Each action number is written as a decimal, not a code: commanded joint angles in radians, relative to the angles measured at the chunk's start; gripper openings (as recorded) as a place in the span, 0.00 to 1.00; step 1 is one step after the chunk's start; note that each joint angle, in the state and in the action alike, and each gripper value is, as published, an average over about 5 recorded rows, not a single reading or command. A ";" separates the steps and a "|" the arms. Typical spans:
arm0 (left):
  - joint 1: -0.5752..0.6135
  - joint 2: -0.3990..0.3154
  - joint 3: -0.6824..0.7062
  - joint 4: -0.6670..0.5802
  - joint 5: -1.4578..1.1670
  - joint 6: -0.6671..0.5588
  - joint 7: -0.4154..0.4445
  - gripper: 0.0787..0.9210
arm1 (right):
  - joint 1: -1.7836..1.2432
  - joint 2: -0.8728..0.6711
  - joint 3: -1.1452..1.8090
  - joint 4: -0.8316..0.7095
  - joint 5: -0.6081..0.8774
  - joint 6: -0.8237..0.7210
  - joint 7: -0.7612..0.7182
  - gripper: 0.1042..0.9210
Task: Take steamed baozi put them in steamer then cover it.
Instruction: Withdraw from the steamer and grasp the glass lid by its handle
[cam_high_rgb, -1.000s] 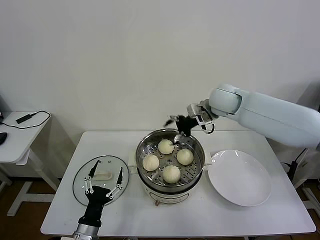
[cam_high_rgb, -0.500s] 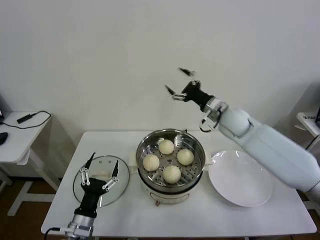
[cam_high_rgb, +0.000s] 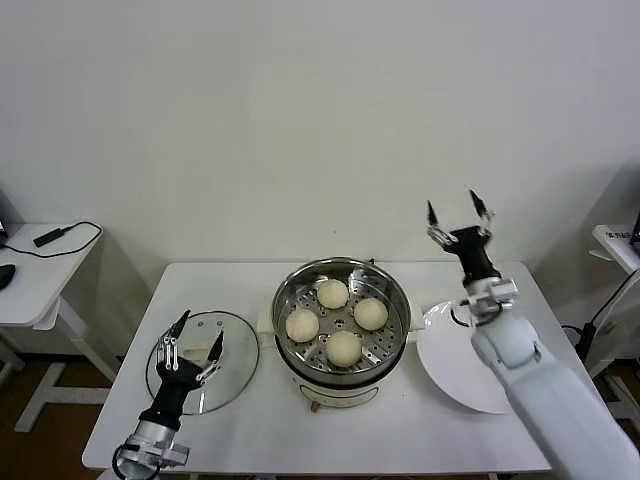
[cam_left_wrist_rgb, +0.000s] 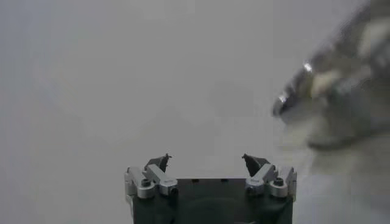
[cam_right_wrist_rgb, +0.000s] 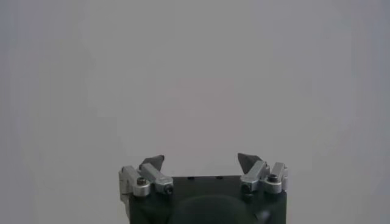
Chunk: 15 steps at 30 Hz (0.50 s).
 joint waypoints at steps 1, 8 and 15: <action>-0.013 0.025 -0.046 0.213 0.488 0.017 -0.071 0.88 | -0.375 0.121 0.305 0.041 -0.036 0.059 0.028 0.88; -0.036 0.005 -0.036 0.288 0.573 0.073 -0.132 0.88 | -0.413 0.170 0.312 0.050 -0.048 0.068 0.013 0.88; -0.071 -0.010 -0.032 0.303 0.579 0.111 -0.140 0.88 | -0.435 0.198 0.312 0.050 -0.064 0.071 0.003 0.88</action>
